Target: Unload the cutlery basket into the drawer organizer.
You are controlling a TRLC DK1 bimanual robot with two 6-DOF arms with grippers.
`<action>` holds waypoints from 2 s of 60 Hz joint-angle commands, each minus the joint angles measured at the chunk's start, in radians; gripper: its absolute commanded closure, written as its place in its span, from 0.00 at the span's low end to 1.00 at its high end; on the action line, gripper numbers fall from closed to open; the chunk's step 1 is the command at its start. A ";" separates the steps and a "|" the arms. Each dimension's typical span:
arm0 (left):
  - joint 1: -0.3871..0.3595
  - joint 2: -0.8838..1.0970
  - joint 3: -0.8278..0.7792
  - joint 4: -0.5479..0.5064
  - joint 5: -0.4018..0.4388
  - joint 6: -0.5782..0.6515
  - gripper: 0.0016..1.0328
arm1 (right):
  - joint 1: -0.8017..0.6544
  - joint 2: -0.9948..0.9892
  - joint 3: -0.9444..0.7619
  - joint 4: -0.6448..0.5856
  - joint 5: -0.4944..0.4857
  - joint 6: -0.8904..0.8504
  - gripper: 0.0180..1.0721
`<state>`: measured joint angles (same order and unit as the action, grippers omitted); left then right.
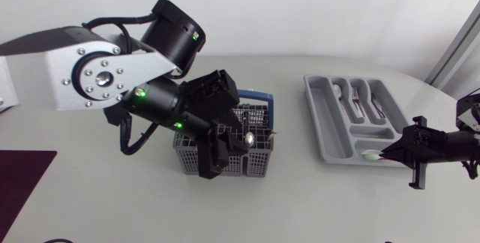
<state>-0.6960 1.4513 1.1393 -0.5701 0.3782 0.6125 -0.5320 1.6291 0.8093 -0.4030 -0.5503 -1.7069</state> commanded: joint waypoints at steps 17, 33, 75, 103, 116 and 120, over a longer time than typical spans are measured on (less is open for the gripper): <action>-0.031 0.069 0.068 -0.102 0.011 -0.200 0.14 | 0.021 0.046 0.004 0.148 0.029 0.001 0.66; -0.028 0.161 0.163 -0.143 0.008 -0.392 0.14 | 0.049 -0.058 -0.075 0.196 0.036 0.030 0.47; -0.017 0.270 0.226 -0.060 -0.105 -0.628 0.26 | 0.290 -0.787 -0.338 0.012 -0.050 0.487 0.30; -0.010 0.311 0.240 -0.042 -0.107 -0.651 0.68 | 0.649 -1.146 -0.409 -0.103 0.099 0.776 0.30; 0.012 0.310 0.231 -0.036 -0.061 -0.663 0.83 | 0.676 -1.150 -0.421 -0.092 0.115 0.788 0.30; 0.020 0.300 0.231 -0.036 -0.044 -0.663 0.83 | 0.678 -1.150 -0.424 -0.092 0.115 0.788 0.30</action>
<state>-0.6941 1.7432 1.3495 -0.6113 0.3275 -0.0307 0.1368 0.4831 0.4080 -0.4976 -0.4427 -0.9417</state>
